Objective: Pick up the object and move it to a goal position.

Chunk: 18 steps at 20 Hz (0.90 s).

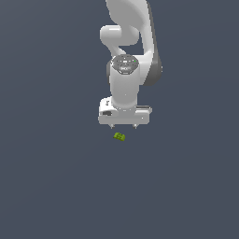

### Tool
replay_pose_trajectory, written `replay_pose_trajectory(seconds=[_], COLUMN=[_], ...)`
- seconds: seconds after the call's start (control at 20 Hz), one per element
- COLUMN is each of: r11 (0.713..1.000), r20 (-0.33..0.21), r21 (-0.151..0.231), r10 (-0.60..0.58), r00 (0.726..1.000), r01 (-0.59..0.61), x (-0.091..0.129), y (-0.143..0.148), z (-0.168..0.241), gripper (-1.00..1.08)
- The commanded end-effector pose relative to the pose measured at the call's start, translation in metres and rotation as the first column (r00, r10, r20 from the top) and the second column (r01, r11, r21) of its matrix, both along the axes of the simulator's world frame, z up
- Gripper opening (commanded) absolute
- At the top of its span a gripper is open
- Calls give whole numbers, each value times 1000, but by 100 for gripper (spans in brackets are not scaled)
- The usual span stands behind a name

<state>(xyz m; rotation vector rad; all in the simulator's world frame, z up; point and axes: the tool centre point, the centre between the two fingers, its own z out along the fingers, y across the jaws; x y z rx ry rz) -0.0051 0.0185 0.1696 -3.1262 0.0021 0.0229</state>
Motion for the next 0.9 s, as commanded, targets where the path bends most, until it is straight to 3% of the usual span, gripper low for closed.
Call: replay_pose_trajectory(seconds=[0.0, 0.4, 0.85], r11=[1000, 999, 1000], r20=[0, -22, -21], r21=[0, 25, 24], r10=[0, -45, -17], r00=[1000, 999, 1000], r01=[0, 46, 17], x=[0, -7, -8], y=[0, -1, -2], z=[0, -2, -5], gripper=[100, 100, 100])
